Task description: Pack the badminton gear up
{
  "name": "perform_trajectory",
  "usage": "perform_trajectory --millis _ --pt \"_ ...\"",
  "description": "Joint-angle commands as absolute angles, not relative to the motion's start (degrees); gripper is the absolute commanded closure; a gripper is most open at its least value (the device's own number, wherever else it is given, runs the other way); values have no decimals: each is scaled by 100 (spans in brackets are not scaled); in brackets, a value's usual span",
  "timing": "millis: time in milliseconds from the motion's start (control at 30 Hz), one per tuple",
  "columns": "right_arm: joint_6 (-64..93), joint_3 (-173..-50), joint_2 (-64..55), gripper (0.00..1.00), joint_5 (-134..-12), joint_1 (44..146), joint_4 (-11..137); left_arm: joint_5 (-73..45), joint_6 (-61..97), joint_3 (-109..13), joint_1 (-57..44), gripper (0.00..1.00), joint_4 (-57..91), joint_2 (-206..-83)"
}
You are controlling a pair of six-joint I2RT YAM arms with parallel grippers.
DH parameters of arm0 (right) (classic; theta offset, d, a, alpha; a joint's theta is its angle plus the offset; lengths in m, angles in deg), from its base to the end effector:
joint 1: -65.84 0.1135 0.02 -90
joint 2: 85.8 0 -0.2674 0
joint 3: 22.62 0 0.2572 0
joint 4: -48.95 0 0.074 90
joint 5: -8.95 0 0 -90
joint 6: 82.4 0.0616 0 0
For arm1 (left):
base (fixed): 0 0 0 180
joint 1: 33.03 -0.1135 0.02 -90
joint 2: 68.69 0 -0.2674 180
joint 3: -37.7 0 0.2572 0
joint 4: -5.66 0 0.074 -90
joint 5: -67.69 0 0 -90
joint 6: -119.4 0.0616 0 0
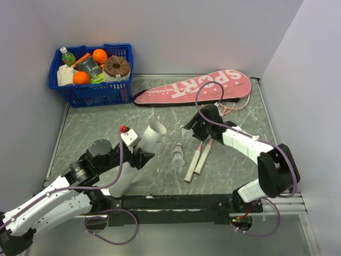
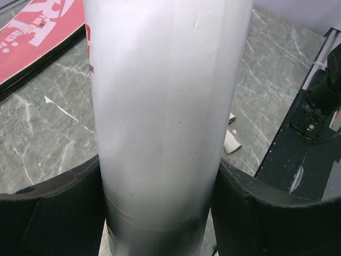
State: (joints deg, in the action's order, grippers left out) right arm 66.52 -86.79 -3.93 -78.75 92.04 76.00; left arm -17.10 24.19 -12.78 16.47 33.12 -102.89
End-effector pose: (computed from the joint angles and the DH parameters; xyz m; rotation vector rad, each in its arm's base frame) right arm 0.2891 0.1450 0.2046 0.6803 2.3912 0.7375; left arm 0.1117 -0.1394 0.3097 0.7528 1.6684 -0.7645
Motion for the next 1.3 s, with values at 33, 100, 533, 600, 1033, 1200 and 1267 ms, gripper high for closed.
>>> perform_trajectory --millis 33,100,533,600,1033,1200,1267 --pt "7281 -8946 130 32 -8017 9361 7237 -2002 2351 -1384 1672 99 2908 -10349" --pt "7343 -9034 305 32 -8070 9423 7220 -2108 2272 -1472 1672 99 2969 -10455" --pt "7265 -9385 1150 54 -8684 9449 6807 -2082 2052 -1350 1672 99 2881 -10429" --pt "7194 -9438 1167 62 -8825 9441 6868 -2073 2078 -1323 1672 99 2881 -10385" --pt "5807 -9482 -150 100 -8923 9440 7562 -1556 2351 -1341 1672 99 2987 -10499" --pt "4340 -9772 -1248 100 -7767 9388 8500 -1116 2623 -1305 1672 99 2960 -10639" --pt "3726 -10053 -1616 100 -7377 9361 8932 -958 2729 -1393 1681 99 3030 -10840"
